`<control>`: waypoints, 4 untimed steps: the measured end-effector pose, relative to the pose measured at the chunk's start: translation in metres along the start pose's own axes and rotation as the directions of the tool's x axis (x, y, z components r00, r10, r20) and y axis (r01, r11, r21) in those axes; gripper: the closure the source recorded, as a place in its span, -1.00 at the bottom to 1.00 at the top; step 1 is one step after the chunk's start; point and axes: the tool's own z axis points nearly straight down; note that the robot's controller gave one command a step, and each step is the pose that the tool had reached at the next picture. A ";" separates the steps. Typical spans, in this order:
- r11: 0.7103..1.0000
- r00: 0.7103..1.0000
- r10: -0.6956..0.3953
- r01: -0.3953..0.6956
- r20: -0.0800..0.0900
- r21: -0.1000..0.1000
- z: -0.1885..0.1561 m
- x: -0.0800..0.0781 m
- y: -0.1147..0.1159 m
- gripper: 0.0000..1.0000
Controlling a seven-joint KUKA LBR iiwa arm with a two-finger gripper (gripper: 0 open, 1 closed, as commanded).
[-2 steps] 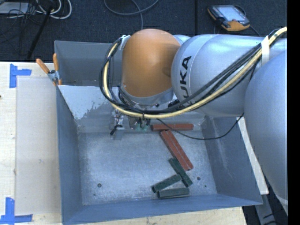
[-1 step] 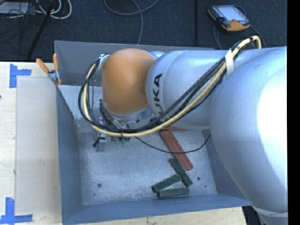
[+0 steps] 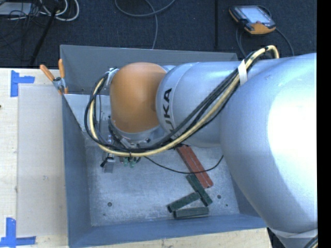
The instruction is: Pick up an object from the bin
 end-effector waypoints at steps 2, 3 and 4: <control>0.997 0.997 -0.082 0.082 0.002 0.003 -0.015 0.104 -0.019 -1.00; 0.997 0.997 -0.081 0.081 0.002 0.003 -0.015 0.104 -0.019 -1.00; 0.953 0.953 -0.304 0.304 0.007 0.001 0.015 0.090 -0.029 -1.00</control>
Offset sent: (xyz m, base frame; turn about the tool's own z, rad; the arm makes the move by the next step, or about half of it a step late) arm -0.1049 -0.0088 0.0161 -0.0819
